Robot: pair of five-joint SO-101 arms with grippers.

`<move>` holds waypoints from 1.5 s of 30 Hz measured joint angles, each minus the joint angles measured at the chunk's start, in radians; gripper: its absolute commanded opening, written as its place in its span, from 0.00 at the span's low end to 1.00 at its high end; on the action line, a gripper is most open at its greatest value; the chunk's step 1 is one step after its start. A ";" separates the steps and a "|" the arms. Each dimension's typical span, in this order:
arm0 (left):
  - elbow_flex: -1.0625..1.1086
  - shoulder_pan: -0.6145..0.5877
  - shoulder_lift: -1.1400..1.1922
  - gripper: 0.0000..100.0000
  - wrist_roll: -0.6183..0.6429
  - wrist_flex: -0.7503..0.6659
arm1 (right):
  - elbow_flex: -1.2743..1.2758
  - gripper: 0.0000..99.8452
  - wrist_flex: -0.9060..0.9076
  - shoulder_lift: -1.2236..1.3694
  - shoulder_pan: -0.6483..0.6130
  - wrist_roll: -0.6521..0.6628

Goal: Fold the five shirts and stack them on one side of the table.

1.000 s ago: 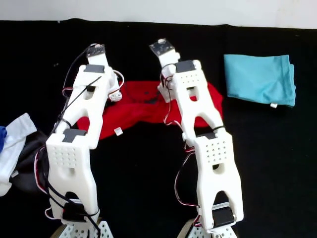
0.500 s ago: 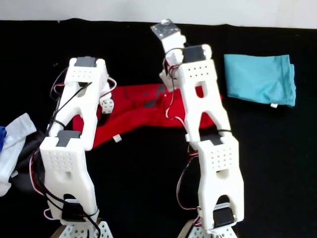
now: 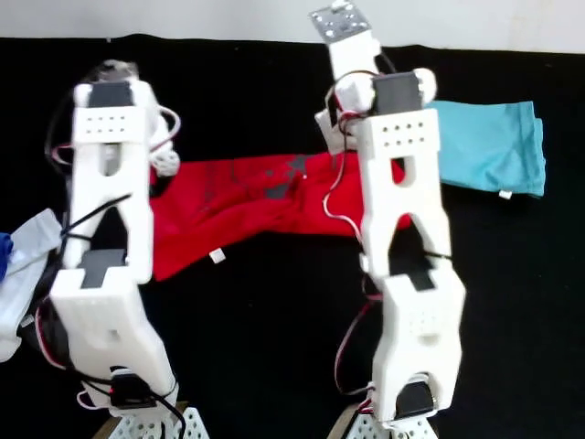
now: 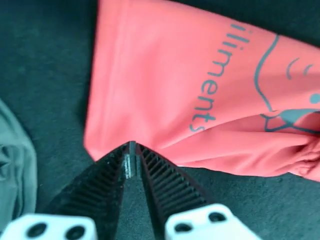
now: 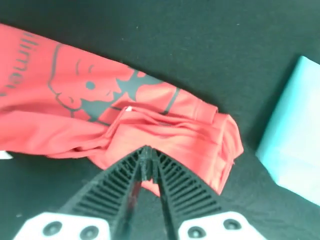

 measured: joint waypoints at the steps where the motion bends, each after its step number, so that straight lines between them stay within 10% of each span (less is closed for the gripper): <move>1: 0.005 0.000 -0.017 0.01 0.000 0.015 | 0.049 0.01 0.000 -0.052 0.000 -0.003; 6: 0.190 0.021 -0.038 0.01 -0.051 0.038 | 0.374 0.01 -0.002 -0.310 0.040 -0.008; 15: 0.586 0.049 -0.038 0.01 -0.057 -0.370 | 1.023 0.01 -0.279 -0.601 0.219 -0.008; 26: 0.614 -0.055 -0.041 0.01 -0.058 -0.512 | 1.916 0.01 -1.112 -0.729 0.212 -0.101; 31: 0.589 -0.077 -0.041 0.01 -0.058 -0.514 | 1.973 0.01 -1.372 -0.595 0.213 -0.196; 45: 0.250 -0.158 0.000 0.23 -0.060 -0.348 | 1.946 0.01 -1.378 -0.549 0.213 -0.203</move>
